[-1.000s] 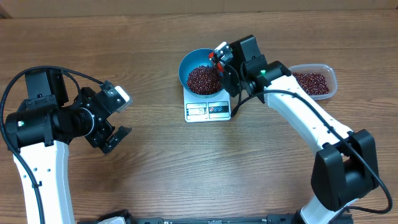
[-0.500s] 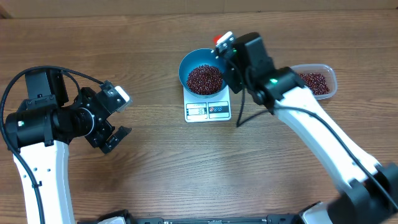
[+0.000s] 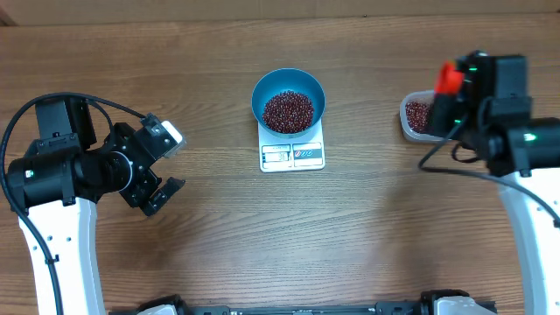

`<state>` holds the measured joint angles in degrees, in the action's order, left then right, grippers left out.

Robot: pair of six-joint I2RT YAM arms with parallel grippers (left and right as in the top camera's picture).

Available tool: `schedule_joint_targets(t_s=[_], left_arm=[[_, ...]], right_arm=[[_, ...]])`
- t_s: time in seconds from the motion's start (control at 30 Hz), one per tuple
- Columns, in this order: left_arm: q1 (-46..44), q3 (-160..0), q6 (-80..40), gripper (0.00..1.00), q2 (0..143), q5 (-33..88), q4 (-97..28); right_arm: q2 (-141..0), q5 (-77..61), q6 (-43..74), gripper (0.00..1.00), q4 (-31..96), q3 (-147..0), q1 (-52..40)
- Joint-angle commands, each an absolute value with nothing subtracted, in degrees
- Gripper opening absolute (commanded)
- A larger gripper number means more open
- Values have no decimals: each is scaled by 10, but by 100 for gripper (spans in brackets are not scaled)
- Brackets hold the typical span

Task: Scoop item into bowl and weigh 150g on scale
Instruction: 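Move the red cup right back over the bean container, then push the red cup into the beans and drag to scoop, right gripper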

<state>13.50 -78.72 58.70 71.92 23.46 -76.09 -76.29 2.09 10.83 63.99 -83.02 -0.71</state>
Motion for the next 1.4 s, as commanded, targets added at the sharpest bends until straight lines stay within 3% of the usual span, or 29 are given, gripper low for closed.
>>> schedule_joint_targets(t_s=[0.0, 0.43, 0.6, 1.1, 1.37], left_arm=[[135, -788, 607, 100, 720, 231, -762], [135, -788, 607, 100, 720, 231, -762], [135, -788, 607, 100, 720, 231, -762], [135, -788, 607, 100, 720, 231, -762], [135, -788, 607, 100, 720, 231, -762]], right_arm=[[-756, -46, 136, 4, 648, -841, 32], [-757, -49, 142, 4, 643, -840, 46], [-757, -48, 228, 4, 641, -839, 46], [-795, -48, 255, 4, 603, -822, 46], [-855, -46, 191, 4, 611, -810, 46]])
